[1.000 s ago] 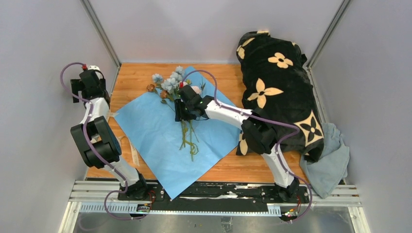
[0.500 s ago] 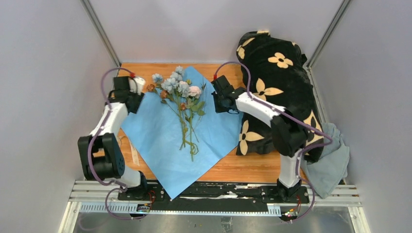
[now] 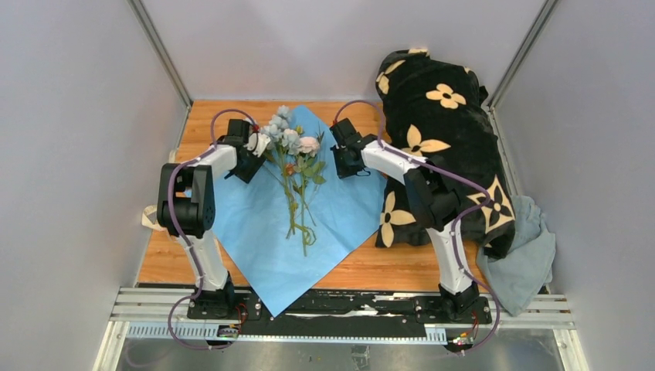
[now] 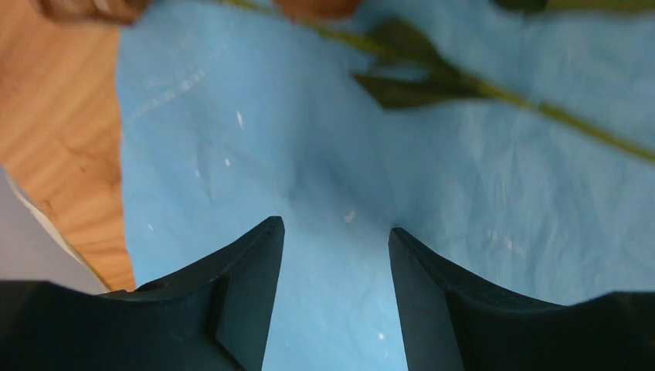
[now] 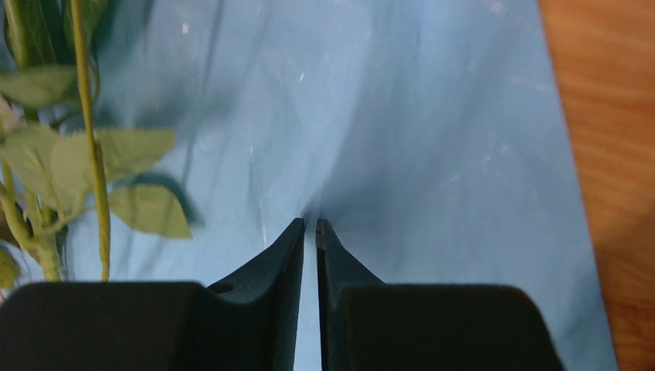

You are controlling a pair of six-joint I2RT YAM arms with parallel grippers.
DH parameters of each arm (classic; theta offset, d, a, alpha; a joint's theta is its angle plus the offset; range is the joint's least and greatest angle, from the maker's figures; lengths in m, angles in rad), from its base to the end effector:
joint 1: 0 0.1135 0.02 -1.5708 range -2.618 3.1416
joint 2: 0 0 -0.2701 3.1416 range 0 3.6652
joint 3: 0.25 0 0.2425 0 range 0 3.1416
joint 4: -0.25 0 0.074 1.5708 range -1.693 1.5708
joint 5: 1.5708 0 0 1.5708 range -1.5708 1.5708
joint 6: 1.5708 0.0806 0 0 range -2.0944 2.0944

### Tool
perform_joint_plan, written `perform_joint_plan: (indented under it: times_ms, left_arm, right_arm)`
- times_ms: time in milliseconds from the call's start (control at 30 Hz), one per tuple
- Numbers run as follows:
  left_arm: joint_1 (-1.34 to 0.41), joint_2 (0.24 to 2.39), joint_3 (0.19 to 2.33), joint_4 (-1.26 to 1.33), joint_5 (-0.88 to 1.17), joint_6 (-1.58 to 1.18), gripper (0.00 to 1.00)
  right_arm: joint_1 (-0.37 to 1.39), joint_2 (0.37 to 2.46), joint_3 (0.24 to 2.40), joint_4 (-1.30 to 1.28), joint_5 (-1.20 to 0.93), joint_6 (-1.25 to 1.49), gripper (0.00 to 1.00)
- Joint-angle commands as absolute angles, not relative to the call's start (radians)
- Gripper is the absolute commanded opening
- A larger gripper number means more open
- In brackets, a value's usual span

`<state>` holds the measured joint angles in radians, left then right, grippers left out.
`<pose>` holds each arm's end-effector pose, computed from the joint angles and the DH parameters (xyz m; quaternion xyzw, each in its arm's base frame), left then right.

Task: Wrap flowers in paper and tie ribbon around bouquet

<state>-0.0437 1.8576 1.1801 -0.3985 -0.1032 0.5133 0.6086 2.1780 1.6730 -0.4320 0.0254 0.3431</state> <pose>0.3903 -0.0088 0.1363 0.2541 0.9344 0.1055 0.2262 0.4117 0.2844 0.1496 -0.1218 0.9423 0.1320 0.2825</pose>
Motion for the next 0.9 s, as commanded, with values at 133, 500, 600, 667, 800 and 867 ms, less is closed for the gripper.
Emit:
perform_joint_plan:
  times_ms: [133, 500, 600, 667, 800, 867]
  left_arm:
    - [-0.172, 2.055, 1.359, -0.438, -0.133, 0.523, 0.62]
    - [-0.173, 1.966, 1.413, -0.514, -0.180, 0.500, 0.62]
    - [-0.173, 1.861, 1.347, -0.543, -0.173, 0.493, 0.65]
    - [-0.175, 1.801, 1.320, -0.579, -0.134, 0.485, 0.67]
    - [-0.211, 1.682, 1.291, -0.683, 0.017, 0.514, 0.69]
    - [-0.263, 1.621, 1.271, -0.739, 0.096, 0.558, 0.69]
  right_arm:
    - [0.478, 2.426, 1.924, -0.540, 0.033, 0.263, 0.16]
    - [0.462, 2.237, 1.995, -0.690, 0.042, 0.145, 0.30]
    - [0.428, 2.057, 1.744, -0.654, 0.061, 0.191, 0.48]
    - [0.405, 1.983, 1.613, -0.659, 0.046, 0.229, 0.53]
    - [0.395, 1.873, 1.392, -0.679, 0.026, 0.298, 0.53]
    - [0.405, 1.801, 1.288, -0.654, 0.017, 0.331, 0.51]
